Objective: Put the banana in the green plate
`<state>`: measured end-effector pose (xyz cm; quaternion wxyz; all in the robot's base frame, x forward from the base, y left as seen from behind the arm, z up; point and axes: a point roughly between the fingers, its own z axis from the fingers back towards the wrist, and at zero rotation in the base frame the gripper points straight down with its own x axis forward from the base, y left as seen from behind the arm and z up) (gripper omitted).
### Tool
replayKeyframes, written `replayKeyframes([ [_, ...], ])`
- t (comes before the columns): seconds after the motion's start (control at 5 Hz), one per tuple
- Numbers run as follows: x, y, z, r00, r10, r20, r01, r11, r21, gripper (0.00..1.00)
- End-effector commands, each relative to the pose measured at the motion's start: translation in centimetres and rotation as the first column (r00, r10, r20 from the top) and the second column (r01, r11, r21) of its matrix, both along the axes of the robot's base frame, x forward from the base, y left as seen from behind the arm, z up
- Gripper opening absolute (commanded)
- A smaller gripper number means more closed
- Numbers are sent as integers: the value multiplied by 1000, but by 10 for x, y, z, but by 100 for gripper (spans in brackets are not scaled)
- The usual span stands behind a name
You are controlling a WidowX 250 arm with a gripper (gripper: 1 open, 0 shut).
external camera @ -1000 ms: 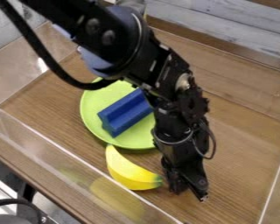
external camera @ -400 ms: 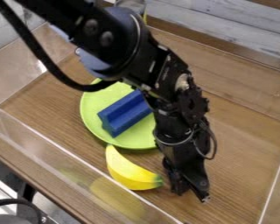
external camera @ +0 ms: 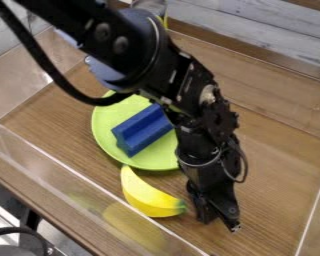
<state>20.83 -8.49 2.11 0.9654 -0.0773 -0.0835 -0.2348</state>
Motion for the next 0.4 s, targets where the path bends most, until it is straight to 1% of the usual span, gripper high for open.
replayKeyframes([
  [0.0, 4, 2, 11, 999, 4, 39, -3, 1000, -10, 0],
  [0.2, 1, 5, 13, 999, 1, 40, -1, 1000, -12, 0],
])
